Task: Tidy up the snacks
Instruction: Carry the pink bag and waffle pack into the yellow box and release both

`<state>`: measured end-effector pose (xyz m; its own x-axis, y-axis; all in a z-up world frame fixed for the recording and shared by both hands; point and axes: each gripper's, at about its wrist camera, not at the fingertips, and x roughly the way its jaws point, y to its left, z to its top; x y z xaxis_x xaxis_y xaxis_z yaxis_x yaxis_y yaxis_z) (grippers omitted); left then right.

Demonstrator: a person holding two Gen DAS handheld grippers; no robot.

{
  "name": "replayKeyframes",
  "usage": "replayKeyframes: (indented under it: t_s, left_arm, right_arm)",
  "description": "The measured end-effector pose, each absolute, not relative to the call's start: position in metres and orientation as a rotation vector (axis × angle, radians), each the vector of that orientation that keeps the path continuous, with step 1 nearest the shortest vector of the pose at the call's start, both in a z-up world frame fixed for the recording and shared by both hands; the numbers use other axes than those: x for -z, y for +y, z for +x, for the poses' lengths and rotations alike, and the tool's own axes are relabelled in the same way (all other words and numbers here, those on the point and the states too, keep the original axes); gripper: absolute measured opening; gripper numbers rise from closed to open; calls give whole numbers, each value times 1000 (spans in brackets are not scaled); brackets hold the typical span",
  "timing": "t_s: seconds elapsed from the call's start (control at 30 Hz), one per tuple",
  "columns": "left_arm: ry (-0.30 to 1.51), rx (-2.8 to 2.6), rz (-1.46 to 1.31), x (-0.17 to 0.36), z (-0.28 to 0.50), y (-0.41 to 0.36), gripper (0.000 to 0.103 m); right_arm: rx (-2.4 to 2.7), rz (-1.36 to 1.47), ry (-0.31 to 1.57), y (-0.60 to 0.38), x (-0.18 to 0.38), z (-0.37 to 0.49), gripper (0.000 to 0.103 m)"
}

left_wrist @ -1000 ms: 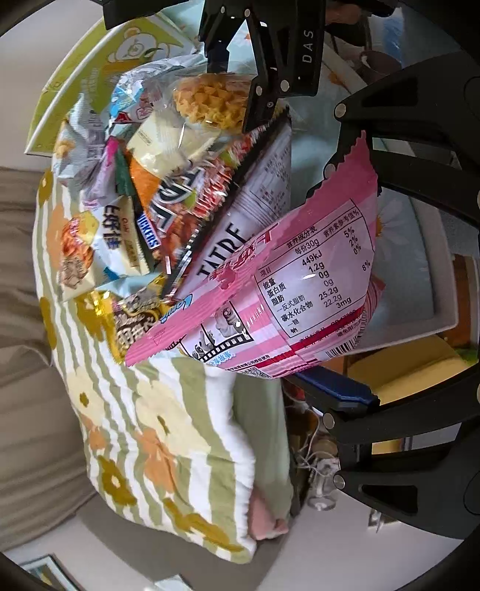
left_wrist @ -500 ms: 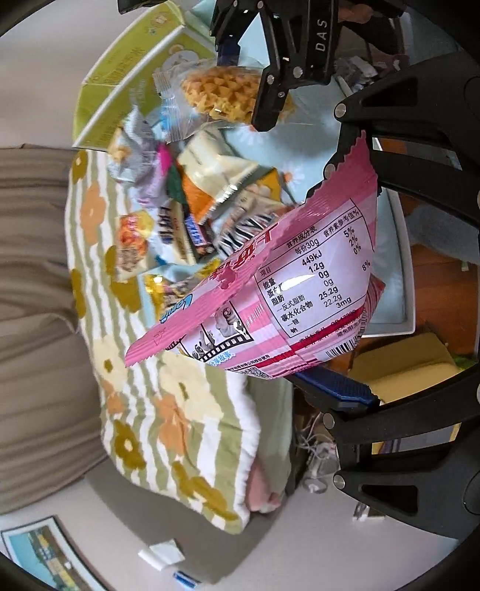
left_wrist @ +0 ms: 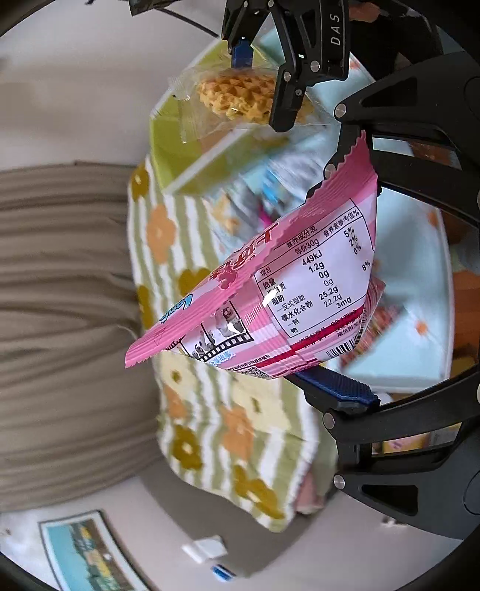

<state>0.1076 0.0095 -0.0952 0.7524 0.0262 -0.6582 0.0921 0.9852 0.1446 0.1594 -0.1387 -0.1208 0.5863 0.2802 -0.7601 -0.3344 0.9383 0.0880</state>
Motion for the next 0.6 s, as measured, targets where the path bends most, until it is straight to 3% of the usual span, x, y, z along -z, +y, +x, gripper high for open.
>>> replayKeyframes:
  t_s: [0.3, 0.6]
  left_arm:
    - [708, 219, 194, 80, 165, -112, 69]
    - [805, 385, 239, 106, 240, -198, 69]
  right_arm:
    - [-216, -64, 875, -235, 108, 184, 75]
    - [-65, 0, 938, -302, 126, 211, 75]
